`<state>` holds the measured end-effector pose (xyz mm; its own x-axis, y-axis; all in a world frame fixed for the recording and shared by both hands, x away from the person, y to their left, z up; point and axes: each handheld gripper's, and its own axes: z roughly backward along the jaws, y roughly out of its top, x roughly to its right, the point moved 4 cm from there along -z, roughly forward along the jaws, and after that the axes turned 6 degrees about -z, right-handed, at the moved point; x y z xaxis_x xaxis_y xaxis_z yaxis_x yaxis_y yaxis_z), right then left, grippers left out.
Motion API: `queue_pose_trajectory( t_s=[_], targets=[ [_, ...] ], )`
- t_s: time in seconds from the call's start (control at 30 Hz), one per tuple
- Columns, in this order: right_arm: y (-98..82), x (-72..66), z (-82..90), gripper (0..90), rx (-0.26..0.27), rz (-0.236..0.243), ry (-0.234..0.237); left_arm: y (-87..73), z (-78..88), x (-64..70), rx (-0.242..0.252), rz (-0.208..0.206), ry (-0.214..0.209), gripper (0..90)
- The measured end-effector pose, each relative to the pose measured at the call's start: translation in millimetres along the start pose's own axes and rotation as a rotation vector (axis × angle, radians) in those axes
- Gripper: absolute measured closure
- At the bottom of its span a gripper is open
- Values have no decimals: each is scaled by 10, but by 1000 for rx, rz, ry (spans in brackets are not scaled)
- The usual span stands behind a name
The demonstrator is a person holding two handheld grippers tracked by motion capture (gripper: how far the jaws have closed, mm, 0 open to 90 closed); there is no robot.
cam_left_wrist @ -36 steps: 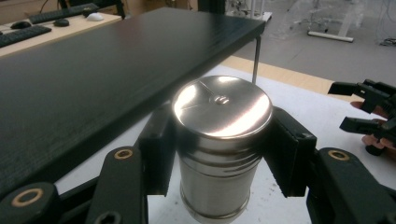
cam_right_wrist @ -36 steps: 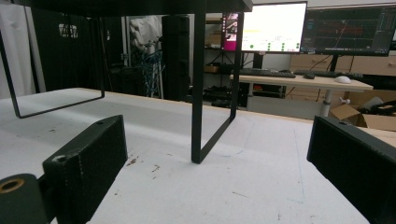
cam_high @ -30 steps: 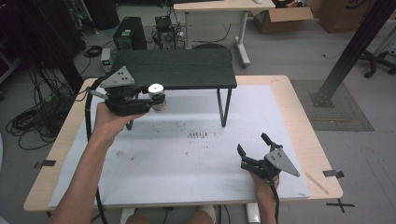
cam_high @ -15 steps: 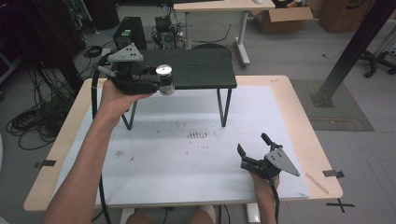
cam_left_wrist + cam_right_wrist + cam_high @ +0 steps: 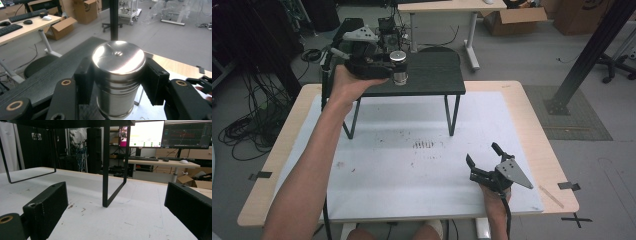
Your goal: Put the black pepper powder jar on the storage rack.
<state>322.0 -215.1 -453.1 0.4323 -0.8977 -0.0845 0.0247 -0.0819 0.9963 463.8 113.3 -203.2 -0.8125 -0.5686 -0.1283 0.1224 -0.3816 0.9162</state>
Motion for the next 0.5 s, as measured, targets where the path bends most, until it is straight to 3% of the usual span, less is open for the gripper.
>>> queue_pose_trajectory(
  t_s=[0.2,0.5],
  targets=[
    [-2,-4,0,47,-4,-3,1,-52,-230,-50,-14,20,15,491],
    [-3,-6,2,48,-5,-1,2,-114,-410,-61,-41,32,14,491]
  ],
)
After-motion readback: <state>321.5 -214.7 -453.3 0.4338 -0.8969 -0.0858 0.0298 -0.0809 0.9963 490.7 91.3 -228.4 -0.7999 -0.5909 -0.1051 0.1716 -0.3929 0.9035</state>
